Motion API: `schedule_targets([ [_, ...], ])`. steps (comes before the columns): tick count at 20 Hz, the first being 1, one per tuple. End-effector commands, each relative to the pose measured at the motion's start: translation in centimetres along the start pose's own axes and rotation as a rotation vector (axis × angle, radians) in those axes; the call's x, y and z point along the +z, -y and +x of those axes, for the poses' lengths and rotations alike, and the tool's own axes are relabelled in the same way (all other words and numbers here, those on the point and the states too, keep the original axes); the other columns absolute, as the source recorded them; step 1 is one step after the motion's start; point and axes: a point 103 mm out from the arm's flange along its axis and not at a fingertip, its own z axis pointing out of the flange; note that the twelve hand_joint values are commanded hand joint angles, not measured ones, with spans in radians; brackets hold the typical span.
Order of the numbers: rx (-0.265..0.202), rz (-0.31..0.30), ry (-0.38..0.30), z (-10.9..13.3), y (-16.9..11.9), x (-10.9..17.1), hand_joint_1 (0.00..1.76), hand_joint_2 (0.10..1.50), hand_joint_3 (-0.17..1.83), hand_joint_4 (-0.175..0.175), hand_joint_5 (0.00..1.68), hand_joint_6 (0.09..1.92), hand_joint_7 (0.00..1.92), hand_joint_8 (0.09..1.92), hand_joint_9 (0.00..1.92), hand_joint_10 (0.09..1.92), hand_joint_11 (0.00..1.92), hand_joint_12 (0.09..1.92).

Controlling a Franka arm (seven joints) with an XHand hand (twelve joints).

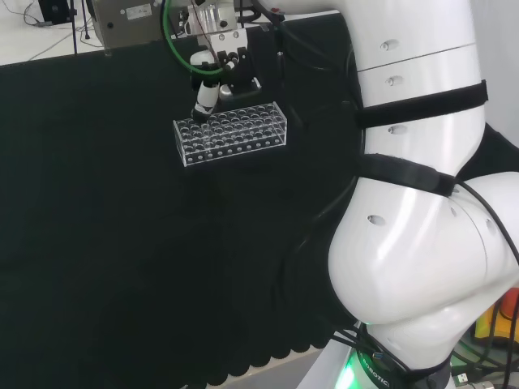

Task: Pick up the test tube.

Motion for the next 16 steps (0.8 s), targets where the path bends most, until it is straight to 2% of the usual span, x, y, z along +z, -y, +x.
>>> schedule_targets([
  [1,-0.006,-0.026,0.018,0.49,-0.31,-0.48,1.09,0.98,0.30,-0.077,0.90,1.08,1.28,0.75,1.05,0.67,0.58,1.36],
  [3,-0.004,-0.030,0.023,0.54,-0.52,-0.57,1.10,1.05,0.16,-0.074,0.93,1.08,1.30,0.74,1.07,0.67,0.59,1.35],
  [6,0.000,-0.045,0.043,0.68,-0.79,-0.63,1.12,1.07,0.08,-0.087,0.97,1.02,1.35,0.72,1.10,0.67,0.63,1.33],
  [9,0.005,-0.069,0.059,0.94,-0.74,-0.69,1.16,1.04,0.07,-0.143,1.05,0.90,1.45,0.68,1.20,0.65,0.72,1.28],
  [12,0.007,-0.079,0.062,1.13,-0.71,-0.83,1.19,0.98,0.09,-0.172,1.18,0.69,1.58,0.60,1.39,0.55,0.97,1.13],
  [14,0.008,-0.083,0.053,1.16,-0.63,-0.95,1.21,0.95,0.12,-0.175,1.24,0.59,1.65,0.56,1.52,0.50,1.17,0.98],
  [16,0.012,-0.097,0.040,1.13,-0.59,-1.12,1.21,0.91,0.16,-0.175,1.28,0.50,1.70,0.50,1.61,0.44,1.28,0.89],
])
